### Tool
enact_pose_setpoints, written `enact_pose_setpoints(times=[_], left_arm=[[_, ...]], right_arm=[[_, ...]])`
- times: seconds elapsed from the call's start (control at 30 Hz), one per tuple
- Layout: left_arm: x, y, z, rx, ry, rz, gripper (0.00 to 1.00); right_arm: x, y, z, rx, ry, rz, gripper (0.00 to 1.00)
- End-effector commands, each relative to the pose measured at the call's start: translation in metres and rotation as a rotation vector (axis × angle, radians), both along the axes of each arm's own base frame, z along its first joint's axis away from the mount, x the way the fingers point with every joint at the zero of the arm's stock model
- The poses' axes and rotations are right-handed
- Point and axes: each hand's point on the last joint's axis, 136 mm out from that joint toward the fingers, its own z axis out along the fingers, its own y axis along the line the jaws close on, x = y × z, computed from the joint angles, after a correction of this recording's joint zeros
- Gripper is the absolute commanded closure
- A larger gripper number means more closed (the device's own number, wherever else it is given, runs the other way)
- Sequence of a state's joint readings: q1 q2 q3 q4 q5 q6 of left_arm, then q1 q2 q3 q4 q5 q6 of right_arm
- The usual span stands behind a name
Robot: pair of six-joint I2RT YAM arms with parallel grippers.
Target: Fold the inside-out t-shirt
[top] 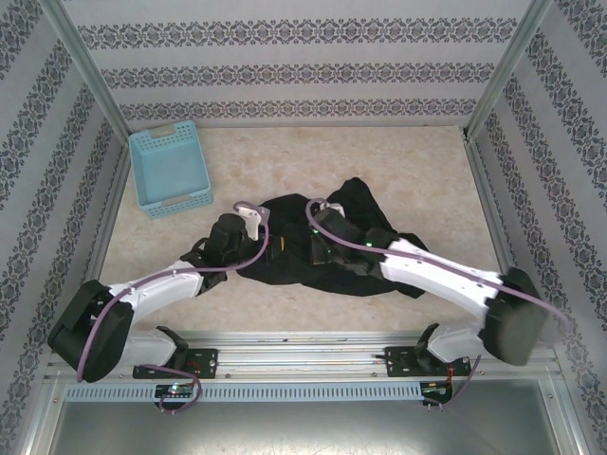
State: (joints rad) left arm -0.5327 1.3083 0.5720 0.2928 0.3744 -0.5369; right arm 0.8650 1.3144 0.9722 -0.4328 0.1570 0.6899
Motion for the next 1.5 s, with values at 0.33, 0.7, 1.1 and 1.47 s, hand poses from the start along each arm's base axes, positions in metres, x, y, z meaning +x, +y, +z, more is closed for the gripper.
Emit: enact_pose_setpoints(times=[0.33,0.7,1.1,1.47], left_arm=[[0.008,0.0,0.005,-0.031,0.016,-0.002,1.0],[-0.008,-0.034,0.037,-0.204,-0.02,-0.173,1.0],[-0.012,-0.037,0.031,-0.174,-0.009,-0.183,1.0],[-0.014,-0.038,0.031,-0.168,-0.007,-0.189,1.0]], right_arm=[[0.002,-0.084,-0.024,0.314,0.05,-0.207,1.0],[0.0,-0.121,-0.061,0.17,0.107,-0.34,0.97],[-0.023,-0.065,-0.001,0.118,-0.074,-0.111,0.57],[-0.005,-0.024,-0.057,0.293,0.041,-0.203,0.55]])
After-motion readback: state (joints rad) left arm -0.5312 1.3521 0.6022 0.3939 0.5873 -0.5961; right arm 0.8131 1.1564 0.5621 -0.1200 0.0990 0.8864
